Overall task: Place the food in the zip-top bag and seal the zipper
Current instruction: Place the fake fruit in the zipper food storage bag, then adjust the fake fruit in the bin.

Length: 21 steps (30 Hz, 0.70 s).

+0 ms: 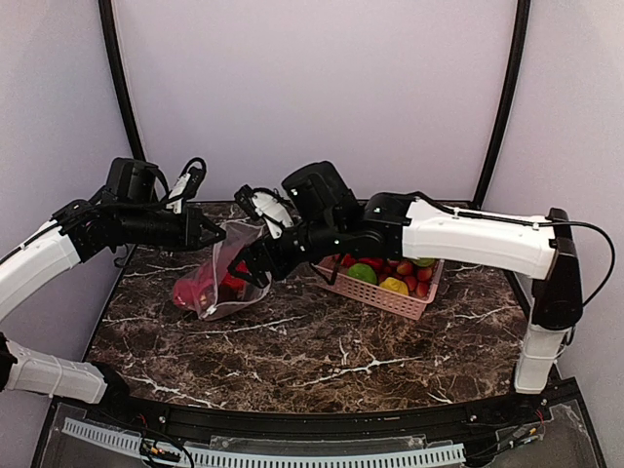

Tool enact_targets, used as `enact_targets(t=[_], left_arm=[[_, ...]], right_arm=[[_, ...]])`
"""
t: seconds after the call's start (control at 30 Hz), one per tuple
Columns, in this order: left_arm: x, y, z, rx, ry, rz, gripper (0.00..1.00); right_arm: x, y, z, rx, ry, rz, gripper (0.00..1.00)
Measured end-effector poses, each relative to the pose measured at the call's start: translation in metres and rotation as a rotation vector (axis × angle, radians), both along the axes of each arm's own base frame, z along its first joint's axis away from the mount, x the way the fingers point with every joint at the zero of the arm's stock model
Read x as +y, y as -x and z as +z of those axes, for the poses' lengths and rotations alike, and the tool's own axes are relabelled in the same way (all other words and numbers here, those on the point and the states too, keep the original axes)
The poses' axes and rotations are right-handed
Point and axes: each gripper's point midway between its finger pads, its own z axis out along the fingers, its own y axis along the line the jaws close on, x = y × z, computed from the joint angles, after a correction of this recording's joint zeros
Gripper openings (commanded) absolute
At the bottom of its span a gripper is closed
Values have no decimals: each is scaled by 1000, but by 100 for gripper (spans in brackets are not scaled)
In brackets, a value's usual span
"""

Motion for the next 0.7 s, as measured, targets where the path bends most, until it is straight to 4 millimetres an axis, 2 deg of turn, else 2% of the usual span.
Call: enact_targets(t=[0.13,0.23,0.3,0.37,0.43,0.6,0.7], left_arm=[[5,-1,4,-20,-7,24,1],[10,0,10,-46,-5,43,1],[13,2,13,-61,-3,53,1],[16,4,14,-68,-4,60,1],[18,4,12,-68,-9,68,1],[19,4,4,-53,-20,76,1],[20,4,2,-46,-19,80,1]], right_arm=[[-22,4,31,-33,-39,-31,91],[-48,4,57,-67,-62,-92,92],[-68,1,66,-77,-63,-144,92],[-86,-4,66,-75,-52,-193,91],[-106,-16,53,-56,-11,-251,89],[-169,-72,-4,36,155,-452,81],[-200,-95,-29,81,224,-535,77]])
